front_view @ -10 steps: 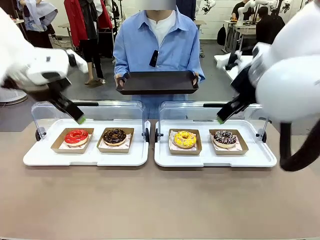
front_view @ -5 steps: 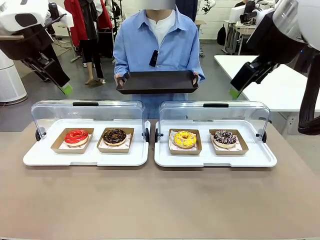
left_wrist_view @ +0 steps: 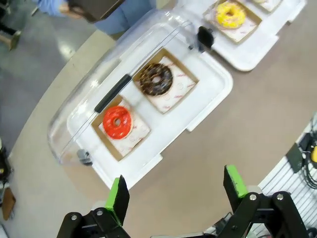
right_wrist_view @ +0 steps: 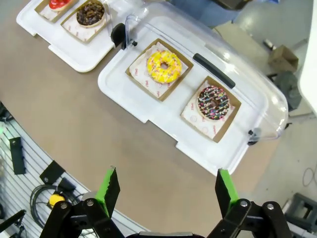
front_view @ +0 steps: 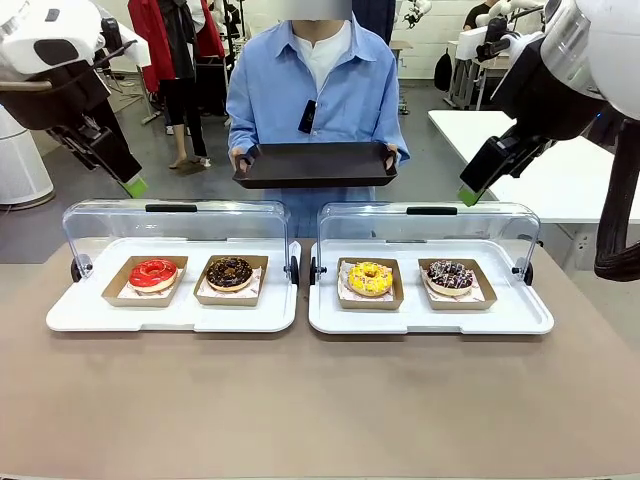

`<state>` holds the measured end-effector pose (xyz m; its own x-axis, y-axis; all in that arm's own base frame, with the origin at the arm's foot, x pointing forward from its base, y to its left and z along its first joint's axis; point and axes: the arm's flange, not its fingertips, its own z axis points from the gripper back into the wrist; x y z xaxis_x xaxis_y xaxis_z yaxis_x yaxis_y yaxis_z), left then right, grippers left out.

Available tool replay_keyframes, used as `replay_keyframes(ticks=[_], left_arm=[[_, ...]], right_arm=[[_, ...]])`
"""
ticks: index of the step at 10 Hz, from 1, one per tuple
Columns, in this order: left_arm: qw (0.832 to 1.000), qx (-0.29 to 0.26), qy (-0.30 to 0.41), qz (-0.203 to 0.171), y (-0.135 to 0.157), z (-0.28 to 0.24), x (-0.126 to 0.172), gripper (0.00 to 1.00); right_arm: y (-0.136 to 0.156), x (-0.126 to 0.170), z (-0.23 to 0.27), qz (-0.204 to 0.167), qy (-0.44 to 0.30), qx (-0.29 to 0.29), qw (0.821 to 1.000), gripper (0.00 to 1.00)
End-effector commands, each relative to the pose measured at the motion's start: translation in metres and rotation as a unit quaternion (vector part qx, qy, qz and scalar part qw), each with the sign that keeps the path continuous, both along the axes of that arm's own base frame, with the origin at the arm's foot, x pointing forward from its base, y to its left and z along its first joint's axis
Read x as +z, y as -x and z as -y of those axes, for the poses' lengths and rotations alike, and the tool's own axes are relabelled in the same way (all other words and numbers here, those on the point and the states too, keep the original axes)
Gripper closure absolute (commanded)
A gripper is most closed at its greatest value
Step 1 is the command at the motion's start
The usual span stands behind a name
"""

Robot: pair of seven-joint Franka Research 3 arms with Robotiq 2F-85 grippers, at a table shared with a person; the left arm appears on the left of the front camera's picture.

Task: Provide the desired donut to the person.
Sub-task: Pick up and lift the Paper togo box containing the Donut pointed at by the person.

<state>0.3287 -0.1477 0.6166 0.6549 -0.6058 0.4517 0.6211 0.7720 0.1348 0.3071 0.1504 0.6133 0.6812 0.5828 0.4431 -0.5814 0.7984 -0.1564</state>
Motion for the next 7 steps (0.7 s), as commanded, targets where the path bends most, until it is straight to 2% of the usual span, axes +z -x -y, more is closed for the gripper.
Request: replay_keyframes(ticks=[1, 2, 3, 5, 6, 7], left_arm=[[0.987, -0.113, 0.109, -0.015, -0.018, -0.032, 0.000, 0.00], [0.971, -0.183, 0.150, -0.024, -0.030, -0.046, -0.002, 0.00], [0.952, -0.239, 0.191, -0.001, -0.042, -0.065, -0.002, 0.00], [0.941, -0.286, 0.179, 0.027, -0.052, -0.095, -0.011, 0.00], [0.927, -0.326, 0.180, 0.043, -0.055, -0.112, -0.013, 0.00], [0.920, -0.338, 0.190, 0.053, -0.057, -0.132, -0.015, 0.00]], right_arm=[[-0.017, -0.004, 0.022, -0.038, -0.040, 0.085, 0.995, 0.00], [-0.032, -0.005, 0.040, -0.033, -0.081, 0.122, 0.989, 0.00], [-0.047, -0.005, 0.062, -0.021, -0.142, 0.158, 0.977, 0.00], [-0.064, -0.008, 0.103, -0.025, -0.255, 0.237, 0.937, 0.00], [-0.072, -0.013, 0.122, -0.015, -0.276, 0.264, 0.924, 0.00], [-0.077, -0.017, 0.140, 0.002, -0.298, 0.284, 0.911, 0.00]])
